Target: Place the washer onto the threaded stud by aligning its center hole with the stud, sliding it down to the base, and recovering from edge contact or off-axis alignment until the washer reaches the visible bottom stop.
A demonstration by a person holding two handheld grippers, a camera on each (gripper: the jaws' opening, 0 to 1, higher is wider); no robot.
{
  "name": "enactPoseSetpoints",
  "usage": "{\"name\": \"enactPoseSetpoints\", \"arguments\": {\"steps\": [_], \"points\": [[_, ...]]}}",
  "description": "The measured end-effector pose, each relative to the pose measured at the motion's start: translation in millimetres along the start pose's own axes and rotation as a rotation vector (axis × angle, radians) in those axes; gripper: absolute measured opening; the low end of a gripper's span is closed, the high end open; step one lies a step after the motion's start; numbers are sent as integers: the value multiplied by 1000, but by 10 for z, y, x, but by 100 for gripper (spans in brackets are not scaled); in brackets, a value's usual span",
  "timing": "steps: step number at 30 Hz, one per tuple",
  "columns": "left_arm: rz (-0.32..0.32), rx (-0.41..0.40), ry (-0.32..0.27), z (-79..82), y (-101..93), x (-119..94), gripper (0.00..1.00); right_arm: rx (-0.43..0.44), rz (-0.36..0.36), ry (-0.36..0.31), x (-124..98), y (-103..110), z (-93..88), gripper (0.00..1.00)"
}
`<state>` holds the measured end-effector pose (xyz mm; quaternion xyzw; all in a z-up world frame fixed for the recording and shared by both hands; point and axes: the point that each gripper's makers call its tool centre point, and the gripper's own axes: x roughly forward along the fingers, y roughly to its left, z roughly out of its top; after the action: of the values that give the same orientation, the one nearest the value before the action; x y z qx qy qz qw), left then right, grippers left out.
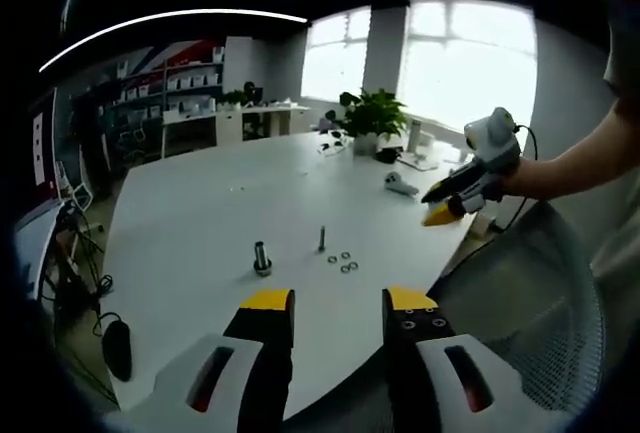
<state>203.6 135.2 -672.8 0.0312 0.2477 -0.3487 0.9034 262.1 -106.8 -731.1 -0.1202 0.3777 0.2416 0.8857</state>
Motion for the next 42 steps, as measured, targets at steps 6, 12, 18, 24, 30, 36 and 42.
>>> {"name": "enactPoseSetpoints", "arguments": {"steps": [6, 12, 18, 24, 30, 36, 42], "points": [[6, -2, 1, -2, 14, 2, 33, 93, 42, 10, 323, -27, 23, 43], [3, 0, 5, -9, 7, 6, 33, 126, 32, 55, 543, -124, 18, 43], [9, 1, 7, -18, 22, 2, 33, 31, 39, 92, 653, -108, 5, 42], [8, -1, 7, -24, 20, -2, 33, -119, 58, 173, 794, -65, -136, 42], [4, 4, 13, -37, 1, 7, 33, -208, 83, 193, 916, 46, -106, 42], [1, 2, 16, -44, -4, 1, 32, -212, 100, 201, 1050, 110, -68, 42], [-15, -1, 37, -87, -30, 17, 32, -241, 107, 223, 1142, 127, -65, 42]]}}
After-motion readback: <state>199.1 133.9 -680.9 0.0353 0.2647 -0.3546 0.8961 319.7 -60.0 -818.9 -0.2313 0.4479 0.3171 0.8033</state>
